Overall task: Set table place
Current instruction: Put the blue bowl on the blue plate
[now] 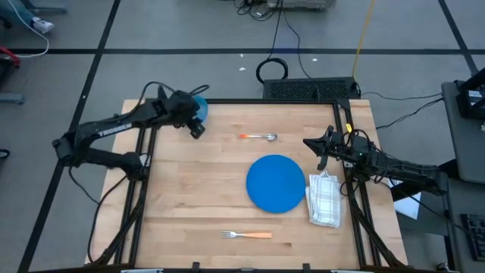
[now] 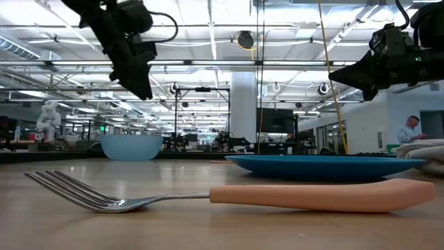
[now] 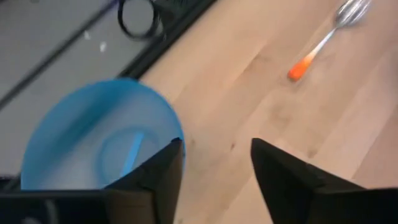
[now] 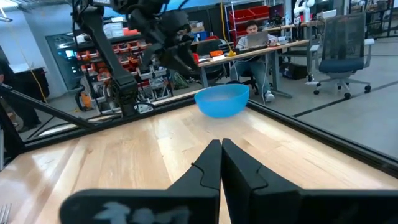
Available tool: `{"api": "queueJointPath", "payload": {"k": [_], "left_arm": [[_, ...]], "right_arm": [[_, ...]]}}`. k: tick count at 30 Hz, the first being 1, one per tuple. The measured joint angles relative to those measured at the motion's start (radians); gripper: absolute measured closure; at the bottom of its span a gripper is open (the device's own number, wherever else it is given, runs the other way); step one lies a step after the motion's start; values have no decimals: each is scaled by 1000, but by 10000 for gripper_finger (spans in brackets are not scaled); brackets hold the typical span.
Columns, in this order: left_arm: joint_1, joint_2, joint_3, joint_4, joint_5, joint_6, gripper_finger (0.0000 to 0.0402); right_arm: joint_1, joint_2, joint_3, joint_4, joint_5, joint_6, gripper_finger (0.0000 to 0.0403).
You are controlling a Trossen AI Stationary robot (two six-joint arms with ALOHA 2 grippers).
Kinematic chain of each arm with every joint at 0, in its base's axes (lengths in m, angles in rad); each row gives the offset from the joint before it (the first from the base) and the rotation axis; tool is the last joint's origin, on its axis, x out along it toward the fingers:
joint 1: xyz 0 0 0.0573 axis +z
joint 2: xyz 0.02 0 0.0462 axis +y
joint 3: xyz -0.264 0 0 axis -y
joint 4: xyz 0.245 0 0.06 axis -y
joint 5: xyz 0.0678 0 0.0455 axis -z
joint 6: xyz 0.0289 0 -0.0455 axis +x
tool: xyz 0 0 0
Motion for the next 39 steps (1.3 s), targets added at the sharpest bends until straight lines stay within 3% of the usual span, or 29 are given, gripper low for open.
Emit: {"api": "queueJointPath", "payload": {"k": [5,14,28,34,39], "left_arm": [[32,111,67,-117,27,26,170],[59,241,80,-194,3,116,167],[119,279,80,-176,-34,204,167],[127,279,80,-198,72,239,167],[127,279,80,-194,73,235,167]], "right_arm": [[0,0,0,0,0,9,403],[0,0,0,0,0,9,403],[0,0,0,-1,0,9,403],[0,0,0,0,0,10,403],[0,0,0,0,0,10,403]]}}
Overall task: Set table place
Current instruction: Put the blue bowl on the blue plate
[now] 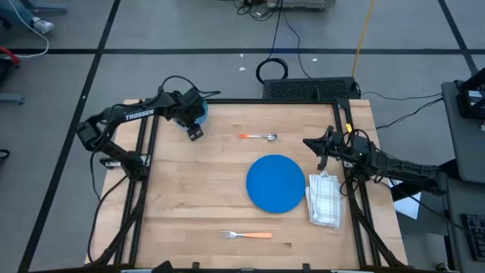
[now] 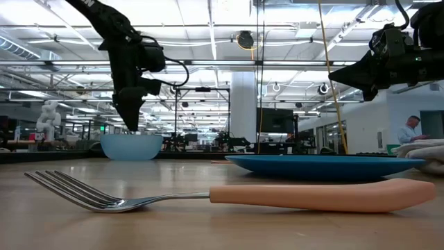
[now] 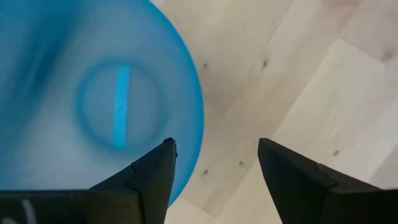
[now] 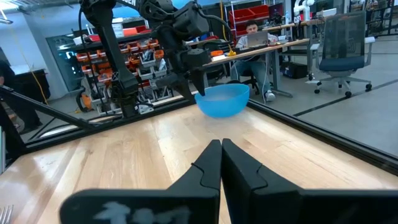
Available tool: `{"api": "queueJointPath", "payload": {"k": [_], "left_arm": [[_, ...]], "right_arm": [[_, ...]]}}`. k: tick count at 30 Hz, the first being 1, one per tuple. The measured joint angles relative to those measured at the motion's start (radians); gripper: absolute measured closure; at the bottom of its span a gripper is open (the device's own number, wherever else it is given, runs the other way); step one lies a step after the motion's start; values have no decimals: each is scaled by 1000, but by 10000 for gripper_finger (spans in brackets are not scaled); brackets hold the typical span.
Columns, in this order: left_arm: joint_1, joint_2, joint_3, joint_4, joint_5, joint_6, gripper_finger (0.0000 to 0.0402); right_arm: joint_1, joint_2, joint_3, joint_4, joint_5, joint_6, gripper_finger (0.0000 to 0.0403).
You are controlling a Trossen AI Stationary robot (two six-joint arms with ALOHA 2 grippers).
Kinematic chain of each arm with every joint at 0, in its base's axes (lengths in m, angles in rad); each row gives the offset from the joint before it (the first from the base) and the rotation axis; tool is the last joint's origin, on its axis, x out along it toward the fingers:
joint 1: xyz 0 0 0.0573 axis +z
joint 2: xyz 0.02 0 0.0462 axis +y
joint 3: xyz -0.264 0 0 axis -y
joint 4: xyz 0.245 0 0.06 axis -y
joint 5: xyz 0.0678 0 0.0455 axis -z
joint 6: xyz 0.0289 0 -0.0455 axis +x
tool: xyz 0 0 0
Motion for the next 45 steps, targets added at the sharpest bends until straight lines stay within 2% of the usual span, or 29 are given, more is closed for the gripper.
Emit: {"api": "queueJointPath", "payload": {"k": [12,25,33,37,45], "left_arm": [[1,45,0,-8,-60,83,167],[0,164,0,4,-77,95,167],[0,177,0,5,-77,106,171],[0,177,0,3,-49,107,210],[0,177,0,1,-45,106,365]], "right_arm": [[0,0,0,0,0,8,403],[0,0,0,-1,0,8,403],[0,0,0,-1,0,8,403],[0,0,0,-1,0,8,403],[0,0,0,-1,0,8,403]]}}
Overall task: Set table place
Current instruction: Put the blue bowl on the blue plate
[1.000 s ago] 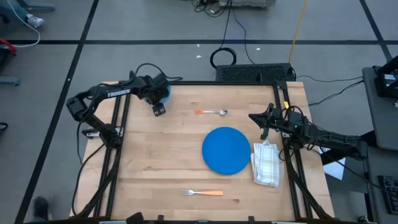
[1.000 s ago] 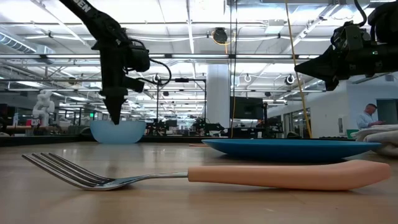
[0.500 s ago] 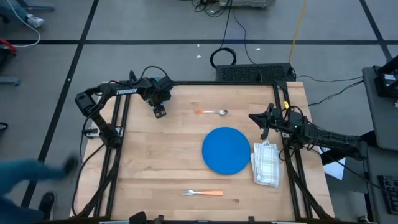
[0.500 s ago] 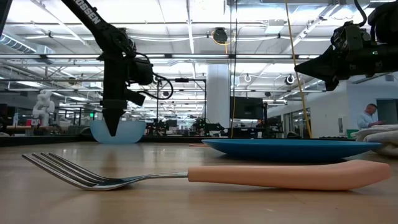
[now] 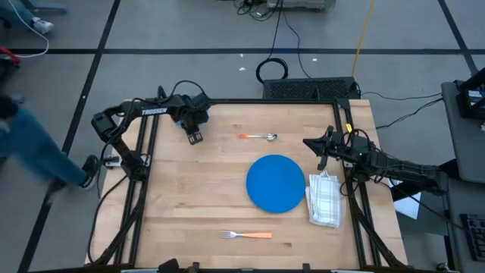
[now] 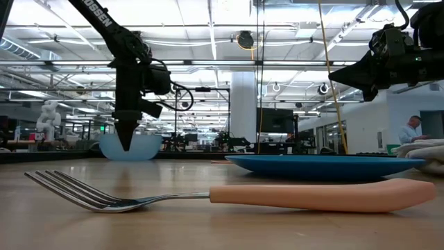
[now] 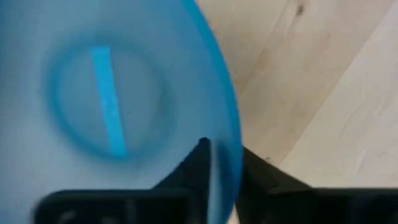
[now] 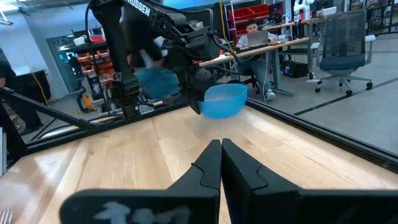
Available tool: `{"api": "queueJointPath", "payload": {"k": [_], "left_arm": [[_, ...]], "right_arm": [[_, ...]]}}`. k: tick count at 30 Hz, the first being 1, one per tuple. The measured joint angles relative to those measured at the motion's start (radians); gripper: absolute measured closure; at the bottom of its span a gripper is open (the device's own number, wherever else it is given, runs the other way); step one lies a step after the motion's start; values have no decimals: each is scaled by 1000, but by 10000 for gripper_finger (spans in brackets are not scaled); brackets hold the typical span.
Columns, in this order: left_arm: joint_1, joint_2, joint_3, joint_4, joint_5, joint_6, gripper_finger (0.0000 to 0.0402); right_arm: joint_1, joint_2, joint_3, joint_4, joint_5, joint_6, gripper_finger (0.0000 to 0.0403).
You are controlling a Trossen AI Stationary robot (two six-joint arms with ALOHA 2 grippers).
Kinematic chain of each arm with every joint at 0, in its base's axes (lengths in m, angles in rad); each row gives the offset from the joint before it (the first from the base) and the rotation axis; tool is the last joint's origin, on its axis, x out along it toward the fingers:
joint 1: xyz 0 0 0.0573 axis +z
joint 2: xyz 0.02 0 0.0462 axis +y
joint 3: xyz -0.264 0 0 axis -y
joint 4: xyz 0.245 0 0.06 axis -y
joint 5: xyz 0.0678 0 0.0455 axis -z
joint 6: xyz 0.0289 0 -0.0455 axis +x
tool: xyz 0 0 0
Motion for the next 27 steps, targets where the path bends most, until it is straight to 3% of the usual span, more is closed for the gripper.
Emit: {"api": "queueJointPath", "payload": {"k": [2,8,15,27], "left_arm": [[-2,-2,1,2,-10,8,389],[-47,-2,0,-4,-77,80,393],[-145,-50,17,14,-76,85,396],[-373,-60,250,5,-52,3,397]], "right_arm": [[0,0,0,0,0,0,403],[0,0,0,0,0,0,403],[0,0,0,0,0,0,403],[0,0,0,1,0,0,403]]}}
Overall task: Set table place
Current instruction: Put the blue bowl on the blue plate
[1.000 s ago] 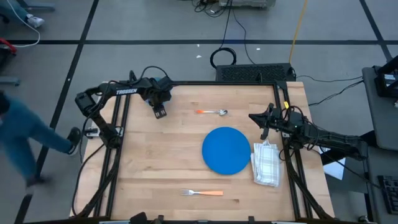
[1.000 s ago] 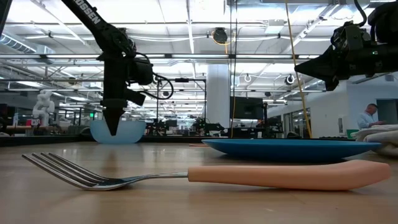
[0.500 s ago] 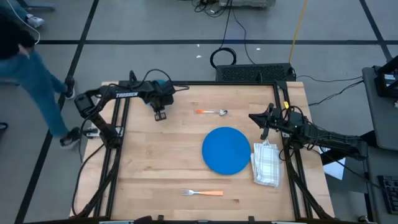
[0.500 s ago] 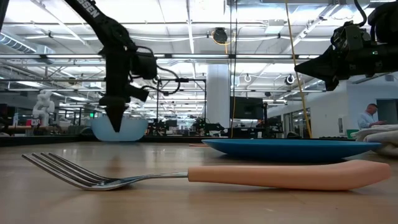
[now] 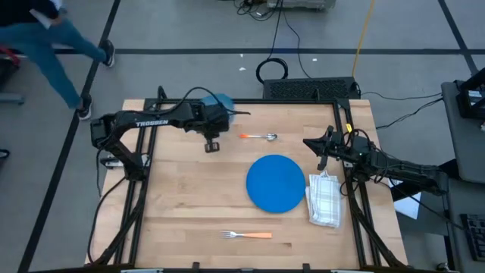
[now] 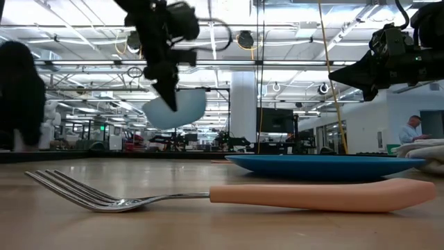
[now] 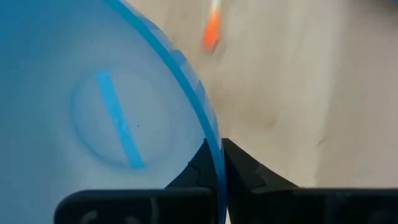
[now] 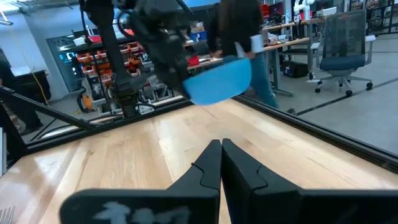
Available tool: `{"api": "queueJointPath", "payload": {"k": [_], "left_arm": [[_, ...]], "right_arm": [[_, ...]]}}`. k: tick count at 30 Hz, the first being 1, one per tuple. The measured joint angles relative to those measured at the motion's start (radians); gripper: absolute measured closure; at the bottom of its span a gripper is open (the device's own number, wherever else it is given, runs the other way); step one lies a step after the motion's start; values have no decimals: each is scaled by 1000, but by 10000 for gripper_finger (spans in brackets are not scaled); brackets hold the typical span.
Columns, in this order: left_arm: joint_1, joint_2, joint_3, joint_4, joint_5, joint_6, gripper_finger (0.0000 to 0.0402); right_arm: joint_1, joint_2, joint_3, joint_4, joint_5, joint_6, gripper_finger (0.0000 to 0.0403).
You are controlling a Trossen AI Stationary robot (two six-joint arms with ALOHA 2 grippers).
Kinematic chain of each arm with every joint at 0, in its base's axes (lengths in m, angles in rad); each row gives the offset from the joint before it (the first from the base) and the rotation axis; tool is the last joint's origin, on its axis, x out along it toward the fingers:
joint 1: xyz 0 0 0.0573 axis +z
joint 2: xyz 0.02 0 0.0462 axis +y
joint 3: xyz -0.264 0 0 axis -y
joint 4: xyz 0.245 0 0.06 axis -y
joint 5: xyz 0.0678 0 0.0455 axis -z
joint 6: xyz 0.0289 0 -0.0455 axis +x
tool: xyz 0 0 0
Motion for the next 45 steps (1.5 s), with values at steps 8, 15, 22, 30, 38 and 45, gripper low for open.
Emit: {"api": "queueJointPath", "payload": {"k": [8,15,22,30,38,45], "left_arm": [[-162,6,63,127,64,-82,398],[-262,7,42,270,81,-184,398],[-326,7,-7,368,55,-189,398],[-368,6,-84,508,2,-132,398],[-353,-39,-145,477,-88,-97,398],[-331,-189,-215,516,-124,-99,398]], "right_arm": [[0,0,0,0,0,0,403],[0,0,0,-1,0,1,403],[0,0,0,-3,0,14,403],[0,1,0,-7,0,15,403],[0,1,0,-8,0,15,403],[0,9,0,-6,-1,18,403]]}}
